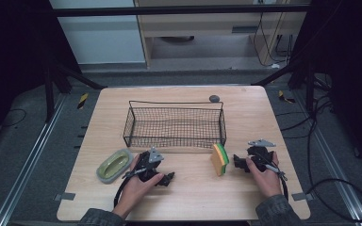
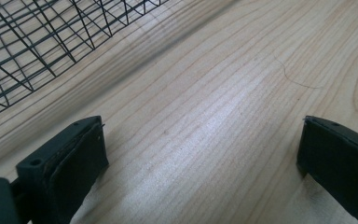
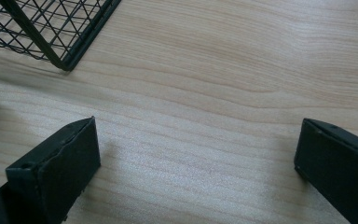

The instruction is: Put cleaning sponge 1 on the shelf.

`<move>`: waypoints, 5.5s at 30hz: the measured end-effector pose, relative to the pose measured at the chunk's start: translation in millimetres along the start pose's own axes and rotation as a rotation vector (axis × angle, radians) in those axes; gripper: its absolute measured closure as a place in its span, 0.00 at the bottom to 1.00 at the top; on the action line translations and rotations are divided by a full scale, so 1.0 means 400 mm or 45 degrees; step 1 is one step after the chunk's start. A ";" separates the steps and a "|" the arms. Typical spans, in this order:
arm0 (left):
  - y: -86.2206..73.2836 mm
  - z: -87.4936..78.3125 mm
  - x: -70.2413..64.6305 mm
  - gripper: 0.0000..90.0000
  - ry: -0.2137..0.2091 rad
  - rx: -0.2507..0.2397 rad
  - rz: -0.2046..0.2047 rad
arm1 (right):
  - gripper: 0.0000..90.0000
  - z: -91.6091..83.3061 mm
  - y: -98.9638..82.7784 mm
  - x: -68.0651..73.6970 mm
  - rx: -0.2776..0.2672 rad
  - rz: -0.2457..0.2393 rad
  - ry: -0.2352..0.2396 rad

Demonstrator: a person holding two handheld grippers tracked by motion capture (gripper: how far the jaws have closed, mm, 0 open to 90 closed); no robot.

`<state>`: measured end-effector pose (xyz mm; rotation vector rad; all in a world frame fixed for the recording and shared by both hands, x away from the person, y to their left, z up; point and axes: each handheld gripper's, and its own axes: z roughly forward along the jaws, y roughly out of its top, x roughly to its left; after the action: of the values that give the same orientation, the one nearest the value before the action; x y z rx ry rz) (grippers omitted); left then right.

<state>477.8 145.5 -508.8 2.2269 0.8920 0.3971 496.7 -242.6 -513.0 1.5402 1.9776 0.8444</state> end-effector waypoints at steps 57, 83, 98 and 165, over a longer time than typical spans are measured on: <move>0.053 -0.304 0.306 0.23 0.135 0.470 0.049 | 0.01 -0.015 -0.015 0.001 0.002 -0.009 0.013; 0.003 -0.253 0.311 0.73 -0.007 0.627 0.046 | 0.00 -0.019 -0.017 0.001 0.004 -0.012 0.030; 0.036 -0.351 0.277 0.79 0.090 0.428 0.204 | 0.00 -0.019 -0.018 0.000 0.004 -0.022 0.032; 0.447 -0.248 0.223 0.79 0.171 0.226 0.961 | 0.00 -0.027 -0.027 -0.012 0.006 -0.094 0.092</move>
<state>578.3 163.2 -310.6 2.6725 0.1080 0.8414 482.9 -250.8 -513.2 1.4485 2.0758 0.8774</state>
